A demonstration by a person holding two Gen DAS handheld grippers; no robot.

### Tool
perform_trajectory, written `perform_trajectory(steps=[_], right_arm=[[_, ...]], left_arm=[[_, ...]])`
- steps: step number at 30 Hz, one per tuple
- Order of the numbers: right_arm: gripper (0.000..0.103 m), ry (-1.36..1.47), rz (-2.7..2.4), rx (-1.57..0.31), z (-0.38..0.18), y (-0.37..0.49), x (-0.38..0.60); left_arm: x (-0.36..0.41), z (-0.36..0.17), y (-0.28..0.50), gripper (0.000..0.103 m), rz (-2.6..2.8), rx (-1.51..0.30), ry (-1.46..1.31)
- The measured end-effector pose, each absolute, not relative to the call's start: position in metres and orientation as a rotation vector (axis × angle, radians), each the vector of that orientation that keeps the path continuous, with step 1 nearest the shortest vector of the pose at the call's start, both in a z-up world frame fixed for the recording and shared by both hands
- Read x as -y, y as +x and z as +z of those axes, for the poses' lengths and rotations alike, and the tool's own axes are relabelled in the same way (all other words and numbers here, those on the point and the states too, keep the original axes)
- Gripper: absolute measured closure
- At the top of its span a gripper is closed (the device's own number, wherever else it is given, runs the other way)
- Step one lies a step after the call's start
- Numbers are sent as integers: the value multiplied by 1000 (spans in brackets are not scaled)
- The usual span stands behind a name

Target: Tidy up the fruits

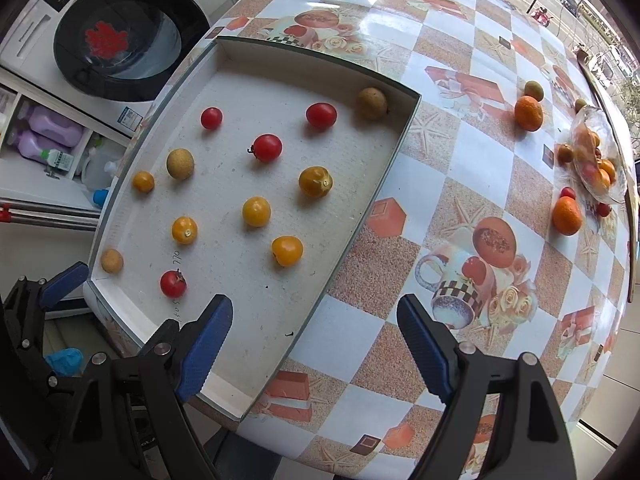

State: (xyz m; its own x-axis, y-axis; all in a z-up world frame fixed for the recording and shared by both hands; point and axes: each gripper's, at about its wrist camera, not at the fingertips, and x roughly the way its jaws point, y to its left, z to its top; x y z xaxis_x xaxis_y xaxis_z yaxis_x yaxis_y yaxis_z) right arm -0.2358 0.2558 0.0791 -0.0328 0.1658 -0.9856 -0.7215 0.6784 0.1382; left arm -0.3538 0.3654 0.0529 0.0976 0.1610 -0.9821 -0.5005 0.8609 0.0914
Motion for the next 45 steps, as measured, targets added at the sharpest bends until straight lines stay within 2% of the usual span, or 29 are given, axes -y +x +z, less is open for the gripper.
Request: perform_trajectory(steps=[22,45], right_arm=[[16,-528,727,-1416,122,-258,-247],[16,-558,719,-1409,132,-263,-246]], left_arm=[[-354,95,-363,1,390,-1412,-167],[-355,109,-365,1,376,-1393,-148]])
